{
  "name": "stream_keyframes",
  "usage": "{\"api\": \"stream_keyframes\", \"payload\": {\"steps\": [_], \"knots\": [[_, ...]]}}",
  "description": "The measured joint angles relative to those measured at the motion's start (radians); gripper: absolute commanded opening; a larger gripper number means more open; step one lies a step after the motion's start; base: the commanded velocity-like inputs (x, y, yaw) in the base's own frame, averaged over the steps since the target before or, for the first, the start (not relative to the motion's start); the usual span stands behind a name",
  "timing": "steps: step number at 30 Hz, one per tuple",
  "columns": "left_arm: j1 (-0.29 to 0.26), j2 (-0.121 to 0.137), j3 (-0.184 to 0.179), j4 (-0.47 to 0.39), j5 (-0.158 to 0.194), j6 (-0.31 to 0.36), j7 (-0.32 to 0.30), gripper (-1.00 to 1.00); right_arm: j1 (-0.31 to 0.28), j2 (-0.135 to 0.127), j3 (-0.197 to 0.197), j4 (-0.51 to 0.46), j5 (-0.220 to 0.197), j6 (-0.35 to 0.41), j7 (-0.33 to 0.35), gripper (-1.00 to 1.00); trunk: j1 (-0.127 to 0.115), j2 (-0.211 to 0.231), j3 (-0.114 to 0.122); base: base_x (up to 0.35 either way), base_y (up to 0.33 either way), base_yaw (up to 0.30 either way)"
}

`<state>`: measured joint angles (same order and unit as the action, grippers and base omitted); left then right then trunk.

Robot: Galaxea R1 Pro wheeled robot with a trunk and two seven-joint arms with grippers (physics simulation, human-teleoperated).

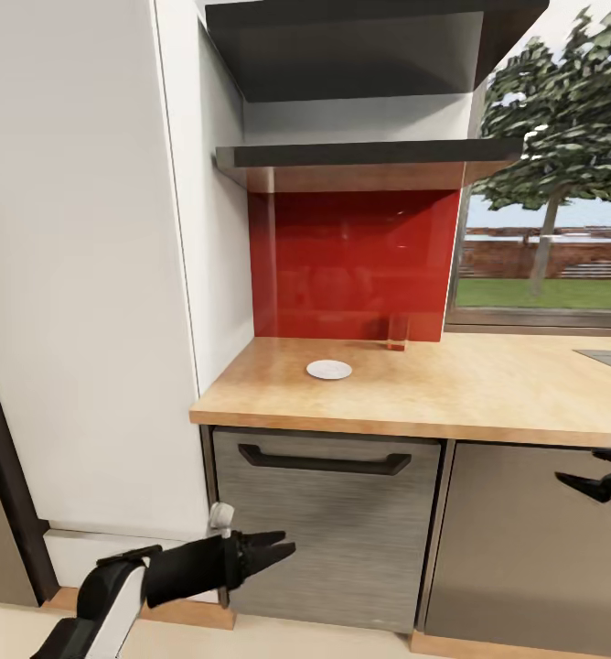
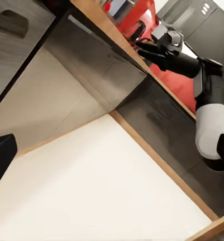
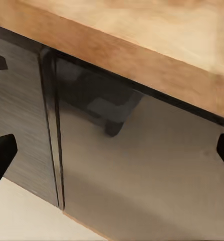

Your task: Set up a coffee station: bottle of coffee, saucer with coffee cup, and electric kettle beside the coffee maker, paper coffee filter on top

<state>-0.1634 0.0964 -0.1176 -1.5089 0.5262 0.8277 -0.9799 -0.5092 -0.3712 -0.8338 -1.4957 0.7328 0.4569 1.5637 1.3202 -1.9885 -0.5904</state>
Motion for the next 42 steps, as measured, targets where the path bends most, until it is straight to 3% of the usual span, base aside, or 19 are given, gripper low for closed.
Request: {"api": "stream_keyframes", "payload": {"steps": [3, 4, 5, 8, 9, 11, 13, 15, 16, 17, 21, 22, 25, 27, 30, 33, 39, 42], "knots": [[-0.002, -0.015, 0.006, -0.028, 0.001, 0.040, 0.001, 1.00, 0.000, -0.077, -0.001, -0.002, -0.057, 0.030, 0.000, 1.00, 0.000, 0.000, 0.000, 0.000, 0.000, 0.000], [-0.015, -0.043, 0.007, -0.034, 0.003, 0.051, 0.002, 1.00, -0.002, -0.131, -0.001, -0.001, -0.100, 0.068, -0.001, 1.00, 0.000, 0.000, 0.000, 0.000, 0.000, 0.000], [-0.031, -0.067, 0.008, -0.036, 0.003, 0.062, 0.002, 1.00, -0.002, -0.164, -0.001, -0.001, -0.121, 0.086, -0.002, 1.00, 0.000, 0.000, 0.000, 0.000, 0.000, 0.000], [-0.091, -0.114, 0.007, -0.038, 0.006, 0.118, 0.006, 1.00, -0.003, -0.207, -0.001, 0.000, -0.153, 0.109, -0.003, 1.00, 0.000, 0.000, 0.000, 0.000, 0.000, 0.000], [-0.181, -0.167, 0.007, -0.035, 0.007, 0.145, 0.011, 1.00, -0.021, -0.229, 0.000, 0.002, -0.167, 0.121, -0.004, 1.00, 0.000, 0.000, 0.000, 0.000, 0.000, 0.000], [-0.276, -0.198, 0.007, -0.029, 0.011, 0.154, 0.027, 1.00, -0.057, -0.235, 0.007, 0.005, -0.168, 0.128, -0.004, 1.00, 0.000, 0.000, 0.000, 0.000, 0.000, 0.000], [-0.327, -0.218, 0.007, -0.021, 0.010, 0.156, 0.051, 1.00, -0.086, -0.237, 0.022, 0.011, -0.167, 0.143, -0.005, 1.00, 0.000, 0.000, 0.000, 0.000, 0.000, 0.000], [-0.435, -0.258, 0.007, 0.025, 0.017, 0.160, 0.145, 1.00, -0.160, -0.239, 0.076, 0.032, -0.159, 0.202, -0.016, 1.00, 0.000, 0.000, 0.000, 0.000, 0.000, 0.000], [-0.468, -0.266, 0.007, 0.045, 0.023, 0.160, 0.170, 1.00, -0.180, -0.240, 0.092, 0.036, -0.156, 0.218, -0.022, 1.00, 0.000, 0.000, 0.000, 0.000, 0.000, 0.000], [-0.553, -0.270, 0.009, 0.116, 0.048, 0.159, 0.223, 1.00, -0.227, -0.240, 0.145, 0.045, -0.147, 0.264, -0.043, 1.00, 0.000, 0.000, 0.000, 0.000, 0.000, 0.000], [-0.714, -0.271, 0.044, 0.294, 0.076, 0.159, 0.267, 1.00, -0.315, -0.239, 0.267, 0.095, -0.140, 0.363, -0.090, 1.00, 0.000, 0.000, 0.000, 0.000, 0.000, 0.000], [-0.828, -0.271, 0.080, 0.458, 0.075, 0.154, 0.284, 1.00, -0.399, -0.237, 0.359, 0.170, -0.139, 0.423, -0.128, 1.00, 0.000, 0.001, 0.000, 0.000, 0.000, 0.000], [-0.960, -0.271, 0.099, 0.613, 0.088, 0.157, 0.327, 1.00, -0.495, -0.233, 0.445, 0.291, -0.137, 0.452, -0.158, 1.00, 0.000, 0.000, 0.000, 0.000, 0.000, 0.000], [-1.038, -0.271, 0.125, 0.711, 0.090, 0.156, 0.405, 1.00, -0.576, -0.220, 0.507, 0.427, -0.138, 0.464, -0.171, 1.00, 0.000, 0.000, 0.000, 0.000, 0.000, 0.000], [-1.078, -0.270, 0.187, 0.767, 0.095, 0.150, 0.498, 1.00, -0.645, -0.196, 0.547, 0.561, -0.138, 0.470, -0.177, 1.00, 0.000, 0.000, 0.000, 0.000, 0.000, 0.000], [-1.099, -0.269, 0.264, 0.804, 0.096, 0.141, 0.593, 1.00, -0.706, -0.147, 0.568, 0.689, -0.140, 0.474, -0.180, 1.00, 0.000, 0.000, 0.000, 0.000, 0.000, 0.000], [-1.106, -0.269, 0.325, 0.818, 0.098, 0.137, 0.624, 1.00, -0.726, -0.113, 0.576, 0.737, -0.142, 0.477, -0.180, 1.00, 0.000, 0.000, 0.000, 0.000, 0.000, 0.000], [-1.107, -0.269, 0.333, 0.821, 0.098, 0.137, 0.627, 1.00, -0.728, -0.106, 0.577, 0.742, -0.143, 0.482, -0.179, 1.00, 0.000, 0.000, 0.000, 0.000, 0.000, 0.000]]}}
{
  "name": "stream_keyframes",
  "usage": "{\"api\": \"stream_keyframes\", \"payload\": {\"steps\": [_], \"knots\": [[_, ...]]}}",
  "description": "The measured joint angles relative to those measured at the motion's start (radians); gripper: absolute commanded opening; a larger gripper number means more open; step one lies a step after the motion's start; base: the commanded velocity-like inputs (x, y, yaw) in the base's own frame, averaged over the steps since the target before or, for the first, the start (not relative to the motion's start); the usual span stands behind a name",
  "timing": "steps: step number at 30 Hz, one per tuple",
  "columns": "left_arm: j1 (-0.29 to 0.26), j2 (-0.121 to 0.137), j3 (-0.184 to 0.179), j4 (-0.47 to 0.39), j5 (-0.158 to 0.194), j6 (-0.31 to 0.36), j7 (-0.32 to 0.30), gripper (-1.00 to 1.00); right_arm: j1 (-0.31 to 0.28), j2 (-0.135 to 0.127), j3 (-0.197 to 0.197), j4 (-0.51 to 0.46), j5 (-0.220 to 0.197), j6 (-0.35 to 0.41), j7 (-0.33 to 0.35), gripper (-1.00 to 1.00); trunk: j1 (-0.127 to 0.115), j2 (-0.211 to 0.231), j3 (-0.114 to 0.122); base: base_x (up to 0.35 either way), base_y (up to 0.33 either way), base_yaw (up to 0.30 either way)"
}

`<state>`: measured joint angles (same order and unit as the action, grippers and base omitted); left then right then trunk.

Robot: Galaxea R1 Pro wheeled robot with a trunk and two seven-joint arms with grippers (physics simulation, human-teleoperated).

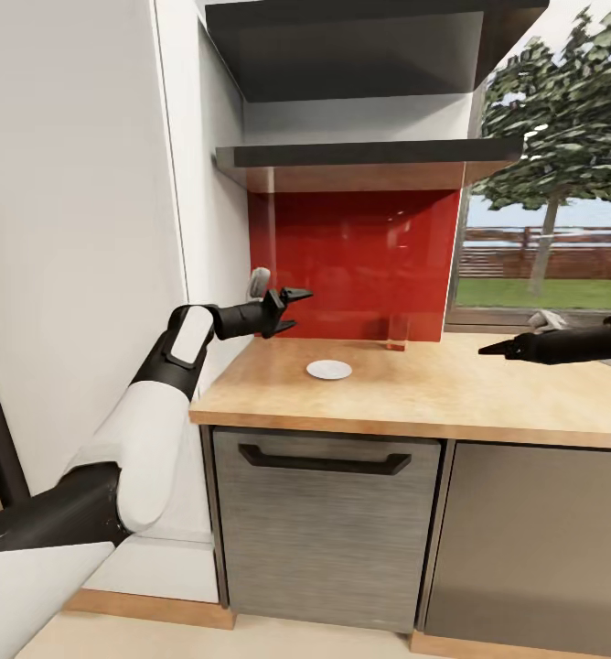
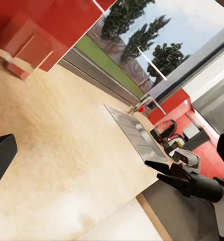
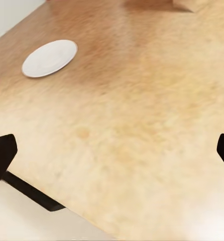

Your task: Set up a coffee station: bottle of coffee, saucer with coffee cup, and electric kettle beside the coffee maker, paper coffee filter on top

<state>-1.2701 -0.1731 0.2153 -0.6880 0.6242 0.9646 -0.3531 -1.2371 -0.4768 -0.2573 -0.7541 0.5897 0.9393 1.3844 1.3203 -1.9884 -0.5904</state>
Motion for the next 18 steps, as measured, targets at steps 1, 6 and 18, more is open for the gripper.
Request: {"api": "stream_keyframes", "payload": {"steps": [1, 6, 18], "knots": [[0.000, 0.000, 0.001, 0.000, 0.000, 0.000, 0.000, 1.00, 0.000, 0.001, 0.000, 0.001, 0.000, 0.005, 0.000, 1.00, 0.000, 0.000, 0.000, 0.000, 0.000, 0.000], [0.000, 0.000, 0.006, 0.039, 0.000, -0.020, -0.002, 1.00, 0.003, 0.041, -0.007, 0.018, -0.001, 0.042, 0.000, 1.00, 0.000, 0.000, 0.000, 0.060, 0.000, 0.000], [0.000, 0.000, 0.002, 0.152, -0.002, -0.084, -0.004, 1.00, 0.008, 0.144, -0.049, 0.213, -0.189, 0.044, -0.002, 1.00, 0.000, 0.000, 0.000, 0.140, -0.097, 0.000]]}}
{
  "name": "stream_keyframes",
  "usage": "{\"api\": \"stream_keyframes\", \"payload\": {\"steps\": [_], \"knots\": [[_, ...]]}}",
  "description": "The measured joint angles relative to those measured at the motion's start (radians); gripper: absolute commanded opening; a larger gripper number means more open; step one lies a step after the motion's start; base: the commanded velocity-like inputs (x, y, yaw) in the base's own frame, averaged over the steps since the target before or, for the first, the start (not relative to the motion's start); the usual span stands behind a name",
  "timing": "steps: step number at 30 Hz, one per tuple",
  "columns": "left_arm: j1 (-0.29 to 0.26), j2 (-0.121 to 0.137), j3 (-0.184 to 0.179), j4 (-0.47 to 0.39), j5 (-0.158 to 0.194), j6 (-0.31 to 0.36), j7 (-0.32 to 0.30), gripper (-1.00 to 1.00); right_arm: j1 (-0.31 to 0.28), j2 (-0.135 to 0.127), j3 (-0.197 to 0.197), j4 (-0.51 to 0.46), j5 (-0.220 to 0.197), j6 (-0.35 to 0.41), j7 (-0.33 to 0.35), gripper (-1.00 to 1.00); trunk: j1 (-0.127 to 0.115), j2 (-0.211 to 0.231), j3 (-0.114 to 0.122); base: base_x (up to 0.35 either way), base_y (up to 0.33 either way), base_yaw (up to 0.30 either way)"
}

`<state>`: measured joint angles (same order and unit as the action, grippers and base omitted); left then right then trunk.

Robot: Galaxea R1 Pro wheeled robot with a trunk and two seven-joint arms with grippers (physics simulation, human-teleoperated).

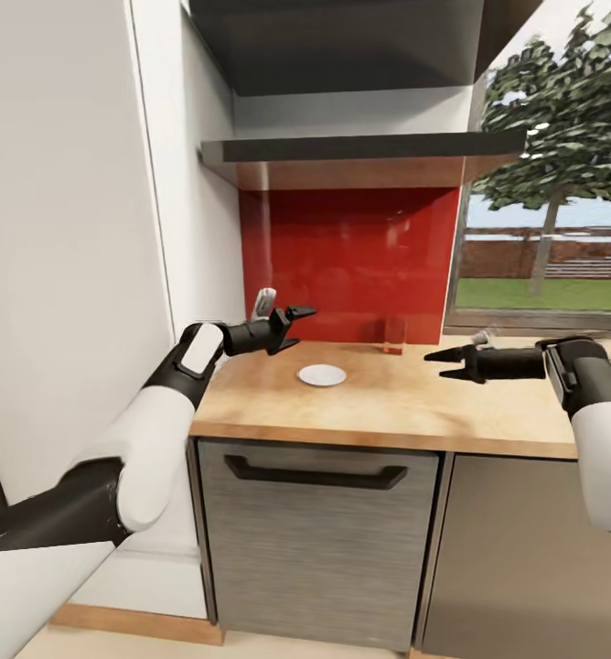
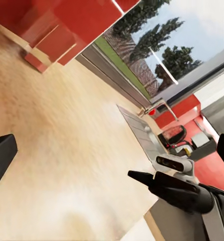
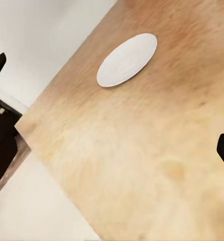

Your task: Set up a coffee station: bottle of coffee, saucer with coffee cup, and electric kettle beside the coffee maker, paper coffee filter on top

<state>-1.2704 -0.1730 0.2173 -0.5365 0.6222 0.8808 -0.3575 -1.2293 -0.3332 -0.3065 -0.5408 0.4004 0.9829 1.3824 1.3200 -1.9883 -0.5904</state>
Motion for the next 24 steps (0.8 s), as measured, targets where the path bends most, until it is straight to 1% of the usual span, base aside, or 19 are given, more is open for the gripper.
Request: {"api": "stream_keyframes", "payload": {"steps": [2, 3, 4, 10, 11, 12, 13, 14, 15, 17, 19, 20, 21, 22, 23, 24], "knots": [[0.000, 0.000, -0.001, 0.024, 0.000, -0.019, 0.000, 1.00, 0.000, 0.014, -0.001, 0.013, -0.008, 0.000, 0.000, 1.00, 0.000, 0.000, 0.000, 0.165, -0.129, 0.000], [0.000, 0.000, -0.001, 0.046, -0.001, -0.038, -0.001, 1.00, 0.000, 0.028, -0.001, 0.022, -0.013, -0.001, -0.001, 1.00, 0.000, 0.000, 0.000, 0.110, -0.086, 0.000], [0.000, 0.000, 0.000, 0.057, -0.001, -0.049, -0.001, 1.00, 0.000, 0.035, -0.002, 0.025, -0.015, -0.001, -0.001, 1.00, 0.000, 0.000, 0.000, 0.088, -0.069, 0.000], [0.000, 0.000, -0.001, 0.101, -0.002, -0.100, 0.000, 1.00, 0.000, 0.071, -0.001, 0.033, -0.020, -0.002, -0.013, 1.00, 0.000, 0.000, 0.000, 0.042, -0.033, 0.000], [0.000, 0.000, 0.000, 0.107, -0.002, -0.108, 0.000, 1.00, 0.000, 0.081, -0.001, 0.035, -0.021, -0.001, -0.031, 1.00, 0.000, 0.000, 0.000, 0.018, -0.014, 0.000], [0.000, 0.000, 0.000, 0.107, -0.002, -0.108, 0.000, 1.00, 0.000, 0.081, -0.001, 0.035, -0.021, -0.001, -0.032, 1.00, 0.000, 0.000, 0.000, 0.012, -0.009, 0.000], [0.000, 0.000, 0.001, 0.112, -0.002, -0.113, 0.001, 1.00, 0.000, 0.094, -0.001, 0.036, -0.022, -0.001, -0.061, 1.00, 0.000, 0.000, 0.000, 0.009, -0.007, 0.000], [0.000, 0.000, 0.001, 0.113, -0.002, -0.114, 0.001, 1.00, 0.000, 0.100, -0.001, 0.036, -0.022, -0.001, -0.074, 1.00, 0.000, 0.000, 0.000, 0.006, -0.005, 0.000], [0.000, 0.000, 0.003, 0.116, -0.002, -0.117, 0.002, 1.00, 0.000, 0.113, -0.002, 0.037, -0.022, -0.001, -0.094, 1.00, 0.000, 0.000, 0.000, 0.005, -0.004, 0.000], [0.000, 0.000, 0.005, 0.117, -0.002, -0.123, 0.003, 1.00, 0.000, 0.124, -0.002, 0.037, -0.023, -0.001, -0.108, 1.00, 0.000, 0.000, 0.000, 0.003, -0.002, 0.000], [0.000, -0.001, 0.010, 0.121, -0.003, -0.138, 0.004, 1.00, 0.000, 0.141, -0.002, 0.038, -0.023, 0.000, -0.120, 1.00, 0.000, 0.000, 0.000, 0.002, -0.001, 0.000], [0.000, -0.001, 0.013, 0.128, -0.004, -0.147, 0.004, 1.00, 0.000, 0.157, -0.003, 0.037, -0.023, 0.000, -0.125, 1.00, 0.000, 0.000, 0.000, 0.001, -0.001, 0.000], [0.000, -0.001, 0.014, 0.132, -0.003, -0.150, 0.004, 1.00, 0.000, 0.165, -0.005, 0.037, -0.023, 0.000, -0.129, 1.00, 0.000, 0.000, 0.000, 0.000, 0.000, 0.000], [0.000, -0.001, 0.016, 0.141, -0.004, -0.155, 0.005, 1.00, 0.000, 0.177, -0.016, 0.037, -0.023, 0.000, -0.143, 1.00, 0.000, 0.000, 0.000, 0.000, 0.000, 0.000], [0.000, -0.001, 0.016, 0.144, -0.004, -0.157, 0.005, 1.00, 0.000, 0.182, -0.026, 0.037, -0.023, 0.000, -0.153, 1.00, 0.000, 0.000, 0.000, 0.000, 0.000, 0.000], [0.000, -0.001, 0.017, 0.149, -0.004, -0.160, 0.005, 1.00, 0.000, 0.188, -0.053, 0.038, -0.023, 0.000, -0.180, 1.00, 0.000, 0.000, 0.000, 0.000, 0.000, 0.000]]}}
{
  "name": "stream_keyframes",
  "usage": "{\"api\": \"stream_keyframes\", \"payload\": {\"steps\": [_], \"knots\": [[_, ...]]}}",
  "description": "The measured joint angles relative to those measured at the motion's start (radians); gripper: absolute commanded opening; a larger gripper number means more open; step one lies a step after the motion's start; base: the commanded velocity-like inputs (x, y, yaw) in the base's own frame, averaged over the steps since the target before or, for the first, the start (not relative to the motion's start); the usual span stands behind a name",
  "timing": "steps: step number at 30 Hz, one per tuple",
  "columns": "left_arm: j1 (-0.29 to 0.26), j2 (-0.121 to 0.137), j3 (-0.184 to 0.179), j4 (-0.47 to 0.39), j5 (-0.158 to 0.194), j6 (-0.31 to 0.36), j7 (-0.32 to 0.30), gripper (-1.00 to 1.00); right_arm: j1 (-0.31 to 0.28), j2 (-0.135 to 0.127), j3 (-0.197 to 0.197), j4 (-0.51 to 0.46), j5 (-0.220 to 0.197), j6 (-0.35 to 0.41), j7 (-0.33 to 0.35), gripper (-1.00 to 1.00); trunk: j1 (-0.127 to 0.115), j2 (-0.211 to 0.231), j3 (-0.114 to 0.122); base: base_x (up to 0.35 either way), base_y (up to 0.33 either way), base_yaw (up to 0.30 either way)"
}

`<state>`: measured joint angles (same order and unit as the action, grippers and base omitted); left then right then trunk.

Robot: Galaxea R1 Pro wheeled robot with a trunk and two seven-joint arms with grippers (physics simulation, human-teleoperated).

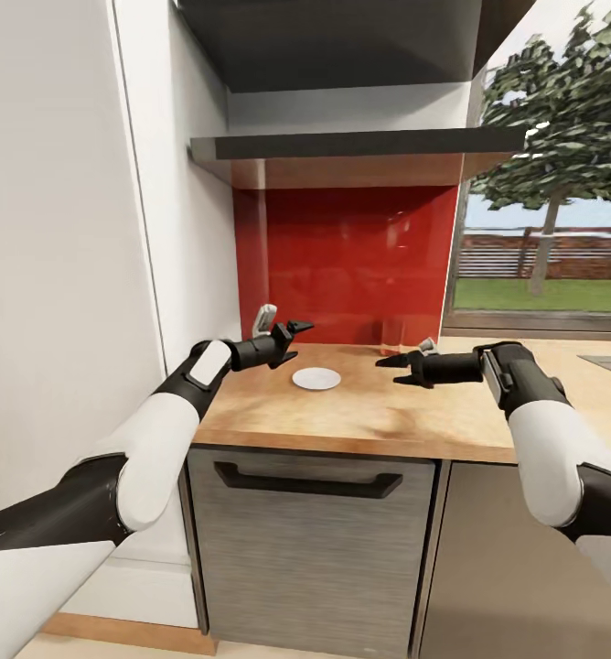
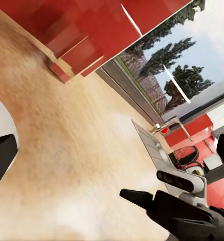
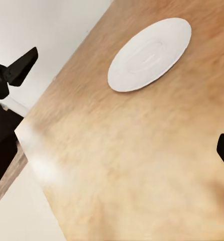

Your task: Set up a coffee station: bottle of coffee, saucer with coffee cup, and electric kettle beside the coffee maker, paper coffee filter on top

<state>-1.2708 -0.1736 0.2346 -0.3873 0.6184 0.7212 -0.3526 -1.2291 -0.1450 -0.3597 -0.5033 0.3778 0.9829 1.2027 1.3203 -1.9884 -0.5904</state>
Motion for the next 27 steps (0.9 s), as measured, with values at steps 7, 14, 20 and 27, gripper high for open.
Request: {"api": "stream_keyframes", "payload": {"steps": [7, 14, 20, 27], "knots": [[0.000, 0.000, 0.001, 0.011, 0.000, -0.004, 0.065, 1.00, 0.000, 0.039, -0.082, 0.001, -0.002, 0.001, -0.099, 1.00, 0.000, 0.000, 0.000, 0.036, 0.009, 0.000], [0.000, 0.000, 0.008, 0.033, 0.001, -0.004, 0.098, 1.00, 0.000, 0.072, -0.093, 0.001, -0.002, 0.000, -0.116, 1.00, 0.000, 0.000, 0.000, 0.109, 0.039, 0.000], [0.000, 0.000, 0.026, 0.047, 0.001, -0.004, 0.099, 1.00, 0.000, 0.077, -0.094, 0.001, -0.002, 0.000, -0.117, 1.00, 0.000, 0.000, 0.000, 0.111, 0.035, 0.000], [0.000, 0.000, 0.029, 0.063, 0.001, -0.003, 0.099, 1.00, 0.000, 0.085, -0.098, 0.002, -0.002, -0.001, -0.117, 1.00, 0.000, 0.000, 0.000, 0.127, 0.005, 0.000]]}}
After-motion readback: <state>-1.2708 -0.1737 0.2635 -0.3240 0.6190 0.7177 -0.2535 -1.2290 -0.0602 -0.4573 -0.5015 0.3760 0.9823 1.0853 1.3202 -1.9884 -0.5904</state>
